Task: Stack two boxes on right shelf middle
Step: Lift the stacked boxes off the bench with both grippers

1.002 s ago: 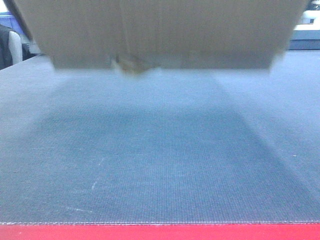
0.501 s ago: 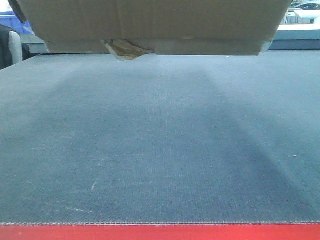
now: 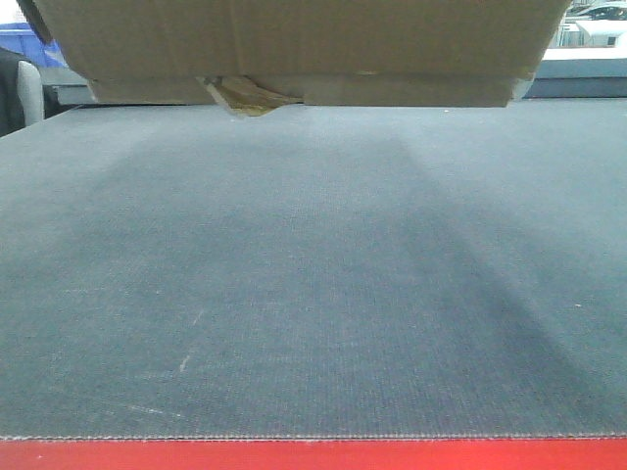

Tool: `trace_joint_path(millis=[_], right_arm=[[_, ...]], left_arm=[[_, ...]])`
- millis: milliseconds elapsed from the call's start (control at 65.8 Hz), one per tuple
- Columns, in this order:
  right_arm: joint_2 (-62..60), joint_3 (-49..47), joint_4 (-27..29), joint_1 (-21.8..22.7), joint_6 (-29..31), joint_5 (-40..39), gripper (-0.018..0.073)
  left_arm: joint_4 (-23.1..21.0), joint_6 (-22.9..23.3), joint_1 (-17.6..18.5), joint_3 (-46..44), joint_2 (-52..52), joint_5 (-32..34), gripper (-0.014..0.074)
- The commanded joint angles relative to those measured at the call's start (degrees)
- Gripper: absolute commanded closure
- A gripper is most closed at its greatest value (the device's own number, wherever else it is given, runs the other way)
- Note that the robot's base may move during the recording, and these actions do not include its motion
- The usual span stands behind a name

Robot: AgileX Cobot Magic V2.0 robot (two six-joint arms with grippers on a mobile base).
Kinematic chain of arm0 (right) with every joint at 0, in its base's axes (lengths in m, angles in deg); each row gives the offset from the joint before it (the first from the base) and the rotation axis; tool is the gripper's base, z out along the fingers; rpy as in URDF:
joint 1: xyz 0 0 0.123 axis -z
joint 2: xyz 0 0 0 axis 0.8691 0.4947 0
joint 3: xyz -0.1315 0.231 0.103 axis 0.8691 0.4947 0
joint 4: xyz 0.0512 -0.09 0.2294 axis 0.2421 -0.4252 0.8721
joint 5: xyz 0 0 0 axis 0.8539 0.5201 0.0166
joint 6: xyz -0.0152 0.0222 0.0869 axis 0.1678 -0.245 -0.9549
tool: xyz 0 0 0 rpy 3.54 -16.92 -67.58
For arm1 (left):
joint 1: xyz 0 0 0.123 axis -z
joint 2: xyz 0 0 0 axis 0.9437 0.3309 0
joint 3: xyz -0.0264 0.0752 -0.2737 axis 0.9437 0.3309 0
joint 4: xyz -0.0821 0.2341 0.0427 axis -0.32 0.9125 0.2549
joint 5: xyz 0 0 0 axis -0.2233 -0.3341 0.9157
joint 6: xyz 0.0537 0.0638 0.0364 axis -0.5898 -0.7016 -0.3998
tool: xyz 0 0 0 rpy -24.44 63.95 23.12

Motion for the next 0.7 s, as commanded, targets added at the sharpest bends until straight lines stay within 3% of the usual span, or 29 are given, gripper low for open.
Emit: trace_joint_path(millis=[0, 289, 683], right_arm=[[-1.05, -0.60, -2.51, 0.09, -0.76, -2.19, 0.0712], [-1.05, -0.60, -2.50, 0.09, 0.33, -0.63, 0.0712], [-1.05, -0.60, -2.50, 0.09, 0.33, -7.87, 0.0712]], left_arm=[[2.35, -0.15, 0.29, -0.82, -1.24, 0.81, 0.0708], [2.80, -1.33, 0.29, -0.82, -1.24, 0.81, 0.0708], [3.02, -1.31, 0.29, -0.82, -1.24, 0.94, 0.0708]])
